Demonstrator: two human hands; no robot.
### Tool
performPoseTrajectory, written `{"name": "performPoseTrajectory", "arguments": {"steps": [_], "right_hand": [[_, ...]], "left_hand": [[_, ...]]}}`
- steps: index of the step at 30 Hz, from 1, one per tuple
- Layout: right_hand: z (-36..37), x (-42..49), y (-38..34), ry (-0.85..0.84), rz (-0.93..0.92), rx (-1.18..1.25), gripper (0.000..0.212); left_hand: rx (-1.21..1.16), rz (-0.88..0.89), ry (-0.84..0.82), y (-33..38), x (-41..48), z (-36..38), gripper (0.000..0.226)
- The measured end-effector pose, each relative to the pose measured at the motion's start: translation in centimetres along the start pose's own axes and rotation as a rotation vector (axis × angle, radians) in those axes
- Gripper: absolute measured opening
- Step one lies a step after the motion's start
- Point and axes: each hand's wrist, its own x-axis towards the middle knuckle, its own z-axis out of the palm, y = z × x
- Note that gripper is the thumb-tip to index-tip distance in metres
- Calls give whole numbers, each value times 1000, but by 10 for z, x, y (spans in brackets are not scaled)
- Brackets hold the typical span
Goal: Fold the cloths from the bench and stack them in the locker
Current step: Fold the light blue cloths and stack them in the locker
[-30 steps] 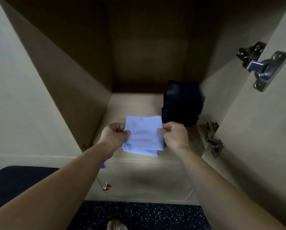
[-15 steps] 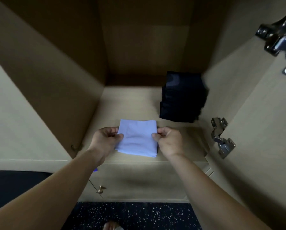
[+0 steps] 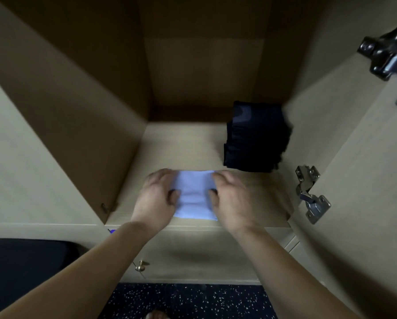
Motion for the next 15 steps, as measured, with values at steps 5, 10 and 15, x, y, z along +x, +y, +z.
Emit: {"name": "performPoseTrajectory", "arguments": {"steps": [5,10,15], "right_hand": [[14,-3,4,-309,-41,-157,60],[19,-7,10,-330,-11,-212,60],[21,-6,9,-322,-5,-179,60]], "left_hand": [[345,121,-317,2,-2,15,83],[243,145,-276,-18,-8,25,104],[211,149,-258,-21,-8,27,114]]}}
